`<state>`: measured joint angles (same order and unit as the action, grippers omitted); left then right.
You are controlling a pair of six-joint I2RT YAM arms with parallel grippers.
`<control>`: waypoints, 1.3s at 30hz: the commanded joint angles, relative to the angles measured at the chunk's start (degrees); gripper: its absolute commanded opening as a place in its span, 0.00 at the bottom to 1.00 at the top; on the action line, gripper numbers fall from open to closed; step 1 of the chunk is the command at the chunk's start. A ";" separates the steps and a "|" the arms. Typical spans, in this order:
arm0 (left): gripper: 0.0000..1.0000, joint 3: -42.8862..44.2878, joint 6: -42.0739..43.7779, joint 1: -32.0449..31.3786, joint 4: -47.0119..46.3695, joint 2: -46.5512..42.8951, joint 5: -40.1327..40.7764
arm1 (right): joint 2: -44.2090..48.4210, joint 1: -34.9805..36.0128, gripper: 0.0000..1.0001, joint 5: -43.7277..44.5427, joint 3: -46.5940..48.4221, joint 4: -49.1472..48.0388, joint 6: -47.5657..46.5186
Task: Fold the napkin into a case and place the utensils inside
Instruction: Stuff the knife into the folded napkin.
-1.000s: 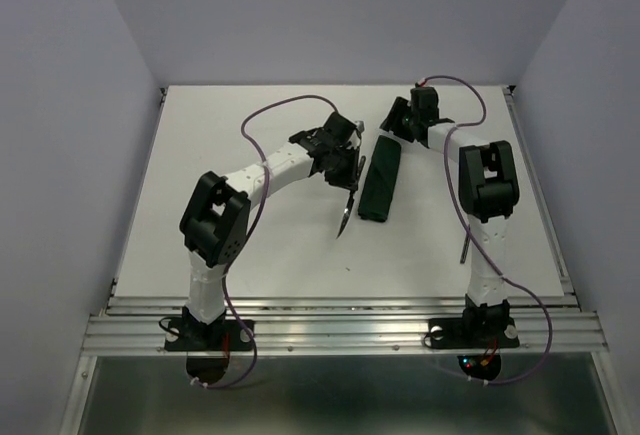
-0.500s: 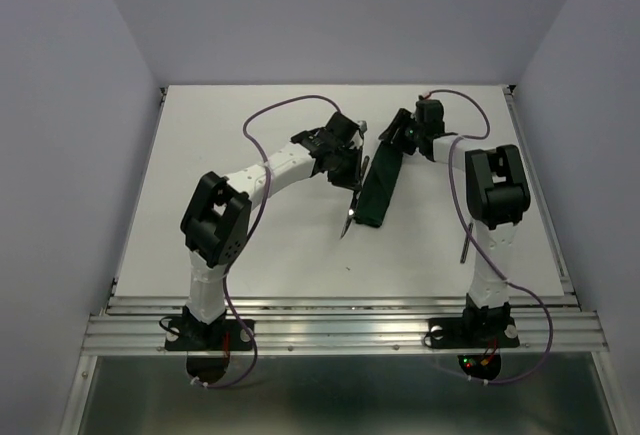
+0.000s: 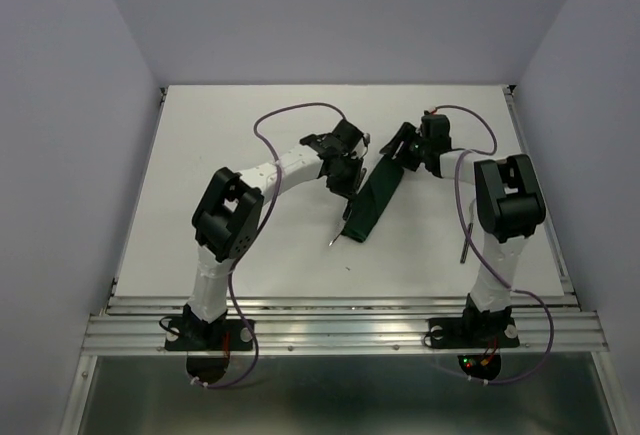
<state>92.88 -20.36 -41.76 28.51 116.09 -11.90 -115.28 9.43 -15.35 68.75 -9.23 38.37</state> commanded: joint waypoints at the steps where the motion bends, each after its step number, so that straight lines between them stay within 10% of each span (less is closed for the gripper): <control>1: 0.00 3.53 5.85 -0.96 5.84 1.24 3.63 | 4.09 -0.20 0.63 2.42 -0.72 -0.17 -0.84; 39: 0.00 9.07 8.23 -4.91 13.15 6.60 3.90 | 4.72 -0.20 0.63 4.28 1.30 3.26 -2.60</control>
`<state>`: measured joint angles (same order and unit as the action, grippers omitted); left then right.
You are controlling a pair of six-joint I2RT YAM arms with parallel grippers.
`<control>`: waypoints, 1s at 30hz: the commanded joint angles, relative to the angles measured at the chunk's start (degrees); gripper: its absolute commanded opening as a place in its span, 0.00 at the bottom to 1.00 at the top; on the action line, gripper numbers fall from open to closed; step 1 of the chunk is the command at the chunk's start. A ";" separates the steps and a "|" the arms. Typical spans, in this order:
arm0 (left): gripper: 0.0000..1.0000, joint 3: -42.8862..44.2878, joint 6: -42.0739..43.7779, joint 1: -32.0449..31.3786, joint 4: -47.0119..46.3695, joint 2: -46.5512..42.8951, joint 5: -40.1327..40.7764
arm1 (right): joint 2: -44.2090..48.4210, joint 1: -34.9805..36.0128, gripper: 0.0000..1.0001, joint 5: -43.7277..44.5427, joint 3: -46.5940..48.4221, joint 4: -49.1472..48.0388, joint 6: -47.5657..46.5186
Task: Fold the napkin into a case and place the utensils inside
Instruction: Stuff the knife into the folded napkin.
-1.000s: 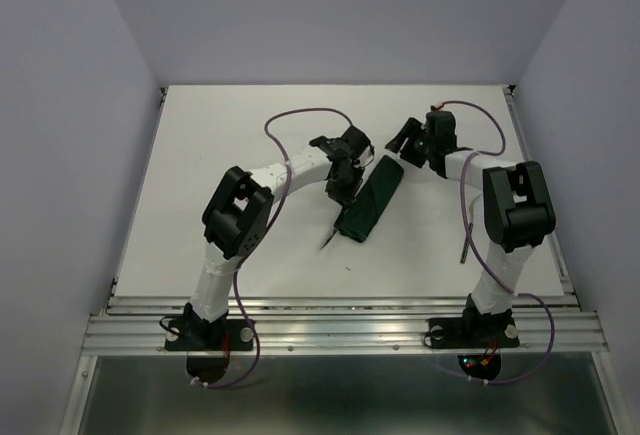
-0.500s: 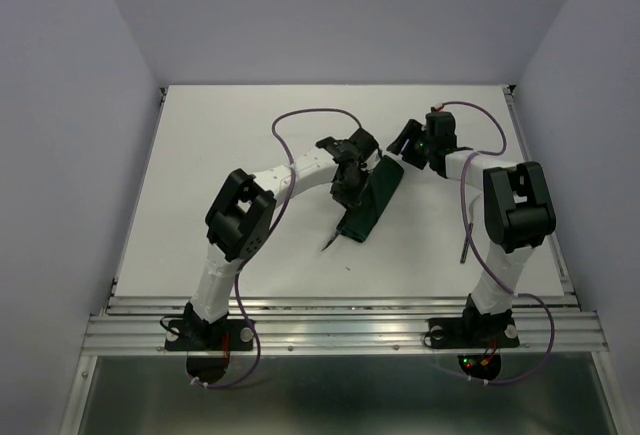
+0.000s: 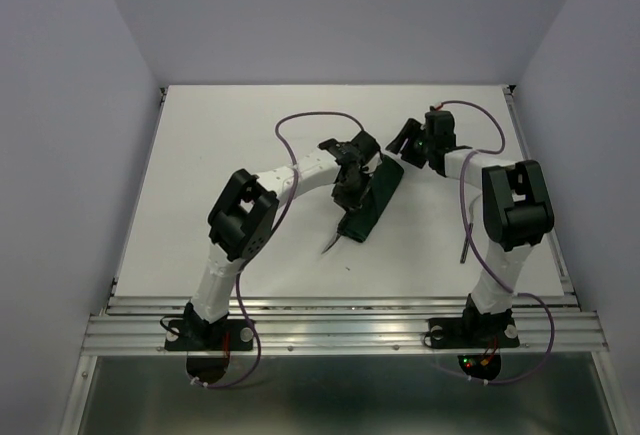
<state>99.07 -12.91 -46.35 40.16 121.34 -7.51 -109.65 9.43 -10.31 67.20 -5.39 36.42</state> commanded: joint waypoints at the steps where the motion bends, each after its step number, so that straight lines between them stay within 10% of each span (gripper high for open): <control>1: 0.00 3.06 0.78 -0.32 1.59 1.53 -0.58 | -1.01 -0.20 0.64 -0.68 3.02 -0.59 -0.57; 30: 0.00 10.18 -0.36 -0.41 2.46 7.07 -1.98 | -4.79 -0.20 0.63 -8.94 1.45 -4.72 2.16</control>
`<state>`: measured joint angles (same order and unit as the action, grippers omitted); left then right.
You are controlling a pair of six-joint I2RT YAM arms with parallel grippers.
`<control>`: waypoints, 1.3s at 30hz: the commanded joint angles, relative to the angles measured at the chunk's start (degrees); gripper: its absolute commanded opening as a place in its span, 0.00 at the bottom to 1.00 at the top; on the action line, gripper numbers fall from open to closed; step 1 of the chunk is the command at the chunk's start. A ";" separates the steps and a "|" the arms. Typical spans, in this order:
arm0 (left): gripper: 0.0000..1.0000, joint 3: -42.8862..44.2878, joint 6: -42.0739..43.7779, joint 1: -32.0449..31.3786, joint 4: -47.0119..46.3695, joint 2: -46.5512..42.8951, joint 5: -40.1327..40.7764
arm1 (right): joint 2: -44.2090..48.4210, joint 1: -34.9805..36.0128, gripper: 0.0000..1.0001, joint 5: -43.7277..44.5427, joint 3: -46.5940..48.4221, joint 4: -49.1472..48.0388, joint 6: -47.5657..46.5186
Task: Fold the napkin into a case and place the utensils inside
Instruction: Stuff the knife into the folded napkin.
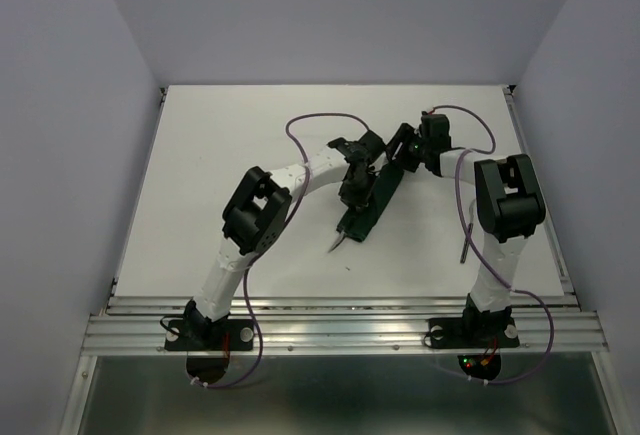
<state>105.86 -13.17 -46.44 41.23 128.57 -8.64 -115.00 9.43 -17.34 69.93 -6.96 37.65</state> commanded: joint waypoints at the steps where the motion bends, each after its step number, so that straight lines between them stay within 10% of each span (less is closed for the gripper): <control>1: 0.00 4.08 -0.02 -0.32 1.48 0.01 -0.76 | 0.57 -0.20 0.63 -2.08 -1.46 -3.23 0.94; 39: 0.00 16.48 1.57 2.05 4.21 7.30 0.82 | 1.53 0.32 0.63 -3.05 -6.47 -4.11 0.23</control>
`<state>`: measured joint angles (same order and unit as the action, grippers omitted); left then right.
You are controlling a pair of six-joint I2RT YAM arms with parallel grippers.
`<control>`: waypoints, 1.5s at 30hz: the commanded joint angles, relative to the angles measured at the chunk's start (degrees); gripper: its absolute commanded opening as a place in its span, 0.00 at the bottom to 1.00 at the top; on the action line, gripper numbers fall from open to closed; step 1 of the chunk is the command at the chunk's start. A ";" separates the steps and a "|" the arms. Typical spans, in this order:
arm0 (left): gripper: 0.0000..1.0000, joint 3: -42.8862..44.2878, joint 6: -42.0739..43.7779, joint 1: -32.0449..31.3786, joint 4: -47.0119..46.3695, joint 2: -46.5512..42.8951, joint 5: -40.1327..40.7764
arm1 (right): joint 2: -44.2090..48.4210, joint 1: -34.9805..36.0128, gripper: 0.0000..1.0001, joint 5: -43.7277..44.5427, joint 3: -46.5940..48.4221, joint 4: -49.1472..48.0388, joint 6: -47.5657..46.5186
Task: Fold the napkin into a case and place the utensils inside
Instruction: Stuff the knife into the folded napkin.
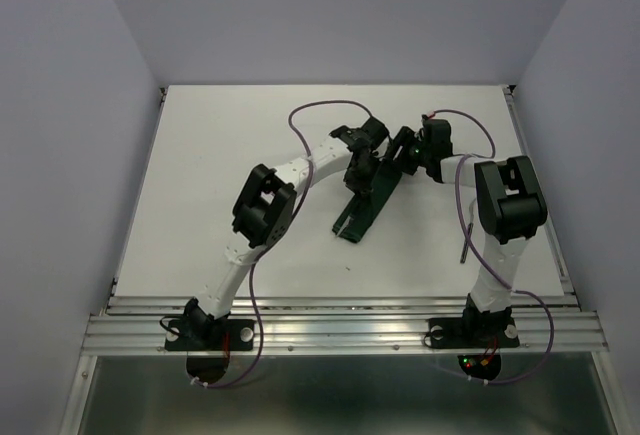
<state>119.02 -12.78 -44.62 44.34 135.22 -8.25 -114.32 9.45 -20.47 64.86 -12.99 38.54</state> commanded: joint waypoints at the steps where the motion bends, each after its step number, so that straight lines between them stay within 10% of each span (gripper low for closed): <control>1: 0.00 3.50 1.35 0.24 1.19 0.83 0.34 | 0.86 0.30 0.63 0.08 -1.40 1.83 -0.75; 27: 0.00 8.24 4.87 1.20 2.95 3.83 1.13 | 0.42 0.83 0.63 -0.27 -1.75 2.01 -0.93; 32: 0.39 6.14 4.87 1.20 1.81 1.90 1.22 | 0.59 0.83 0.63 -0.19 -1.84 2.01 -0.93; 45: 0.33 -0.72 3.02 1.20 0.14 -3.64 3.50 | 0.33 0.83 0.63 -0.36 -1.58 2.10 -0.93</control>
<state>120.27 -9.28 -43.77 44.12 137.32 -6.61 -114.32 9.80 -20.82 64.66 -13.54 38.41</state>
